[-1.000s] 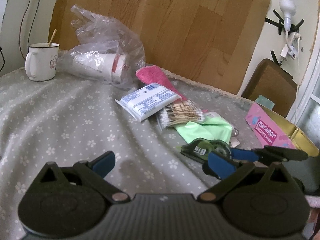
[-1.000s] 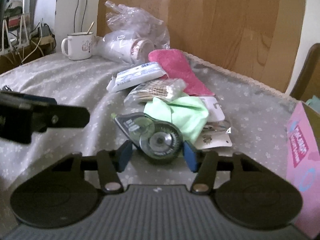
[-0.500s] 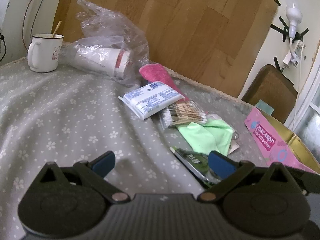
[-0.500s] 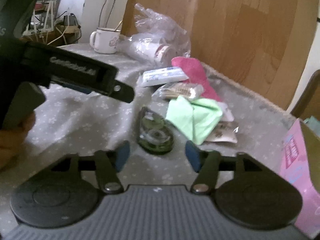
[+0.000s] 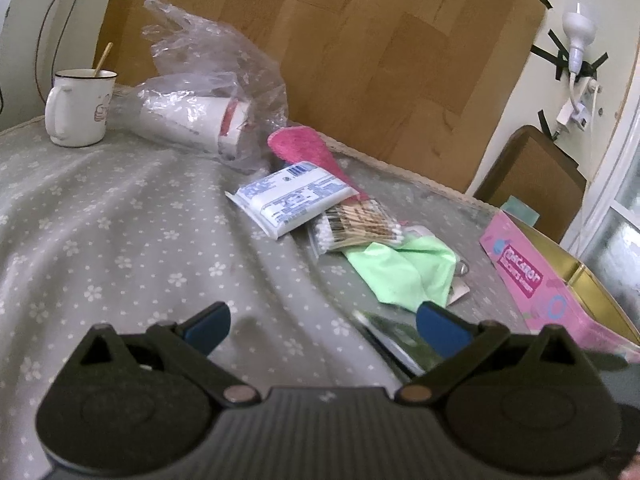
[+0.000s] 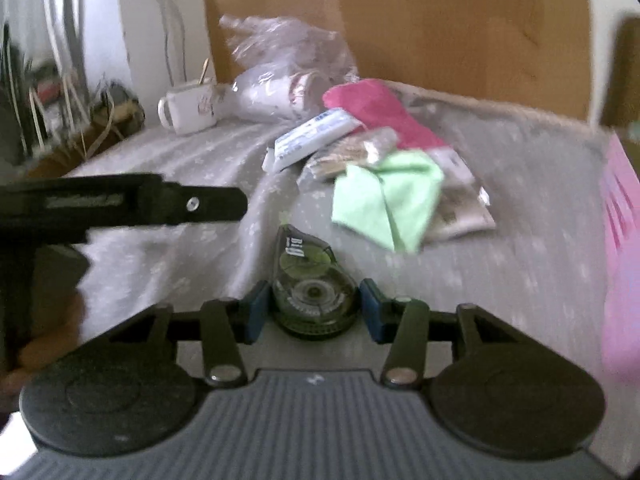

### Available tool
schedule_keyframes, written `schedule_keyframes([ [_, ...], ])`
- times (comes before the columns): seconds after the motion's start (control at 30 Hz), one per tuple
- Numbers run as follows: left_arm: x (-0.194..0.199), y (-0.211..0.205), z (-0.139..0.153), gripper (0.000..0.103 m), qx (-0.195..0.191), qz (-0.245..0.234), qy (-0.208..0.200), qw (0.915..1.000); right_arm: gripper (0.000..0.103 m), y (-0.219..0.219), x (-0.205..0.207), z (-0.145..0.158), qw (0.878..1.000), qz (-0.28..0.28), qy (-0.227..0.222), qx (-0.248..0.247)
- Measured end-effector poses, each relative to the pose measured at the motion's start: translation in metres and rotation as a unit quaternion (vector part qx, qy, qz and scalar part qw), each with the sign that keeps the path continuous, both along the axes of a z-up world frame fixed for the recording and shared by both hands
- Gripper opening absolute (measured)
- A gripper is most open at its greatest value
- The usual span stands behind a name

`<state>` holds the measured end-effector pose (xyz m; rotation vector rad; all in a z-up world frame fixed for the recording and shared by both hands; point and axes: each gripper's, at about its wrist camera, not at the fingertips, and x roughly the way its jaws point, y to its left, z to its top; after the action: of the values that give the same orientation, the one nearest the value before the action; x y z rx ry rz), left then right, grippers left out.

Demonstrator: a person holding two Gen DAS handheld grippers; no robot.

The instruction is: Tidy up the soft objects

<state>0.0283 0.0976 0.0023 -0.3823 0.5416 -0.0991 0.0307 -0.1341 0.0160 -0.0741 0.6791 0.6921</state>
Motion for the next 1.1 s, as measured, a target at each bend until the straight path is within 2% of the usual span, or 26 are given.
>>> schedule_keyframes([
  [0.17, 0.002, -0.002, 0.0, 0.101, -0.008, -0.034, 0.01, 0.9993, 0.052, -0.045, -0.03, -0.005, 0.995, -0.054, 0.034, 0.073],
  [0.23, 0.002, -0.003, 0.001, 0.101, -0.033, -0.051, 0.022, 0.9979, 0.052, -0.054, -0.04, -0.005, 0.993, -0.067, 0.036, 0.085],
  [0.27, 0.0, -0.004, 0.0, 0.098, -0.058, -0.059, 0.028, 0.9961, 0.052, -0.057, -0.042, -0.006, 0.993, -0.071, 0.037, 0.09],
  [0.33, -0.004, -0.01, -0.001, 0.093, -0.114, -0.088, 0.044, 0.9886, 0.052, -0.062, -0.044, -0.007, 0.991, -0.075, 0.041, 0.102],
  [0.4, -0.005, -0.027, 0.001, 0.089, -0.131, -0.124, 0.058, 0.9819, 0.052, -0.064, -0.043, -0.008, 0.99, -0.077, 0.043, 0.111],
  [0.5, -0.003, -0.054, 0.003, 0.073, -0.119, -0.158, 0.081, 0.9768, 0.052, -0.069, -0.044, -0.01, 0.988, -0.077, 0.044, 0.127],
  [0.57, 0.002, -0.069, 0.001, 0.05, -0.114, -0.169, 0.093, 0.9744, 0.052, -0.075, -0.045, -0.009, 0.987, -0.079, 0.04, 0.136],
  [0.63, 0.006, -0.081, 0.001, 0.038, -0.106, -0.173, 0.099, 0.9742, 0.052, -0.081, -0.049, -0.004, 0.987, -0.086, 0.018, 0.137],
  [0.73, 0.013, -0.101, 0.012, 0.038, -0.113, -0.204, 0.093, 0.968, 0.052, -0.093, -0.057, 0.011, 0.985, -0.111, -0.043, 0.122],
  [0.8, 0.016, -0.12, 0.028, 0.038, -0.096, -0.221, 0.072, 0.9679, 0.052, -0.106, -0.06, 0.022, 0.98, -0.139, -0.088, 0.112],
  [0.9, 0.028, -0.162, 0.055, 0.038, -0.063, -0.262, 0.044, 0.9619, 0.052, -0.128, -0.057, 0.035, 0.967, -0.188, -0.14, 0.095],
  [1.03, 0.045, -0.223, 0.079, 0.038, -0.015, -0.306, 0.011, 0.9519, 0.052, -0.159, -0.04, 0.044, 0.951, -0.245, -0.177, 0.067],
  [1.1, 0.055, -0.248, 0.085, 0.038, -0.007, -0.318, 0.004, 0.948, 0.052, -0.173, -0.029, 0.045, 0.944, -0.267, -0.184, 0.055],
])
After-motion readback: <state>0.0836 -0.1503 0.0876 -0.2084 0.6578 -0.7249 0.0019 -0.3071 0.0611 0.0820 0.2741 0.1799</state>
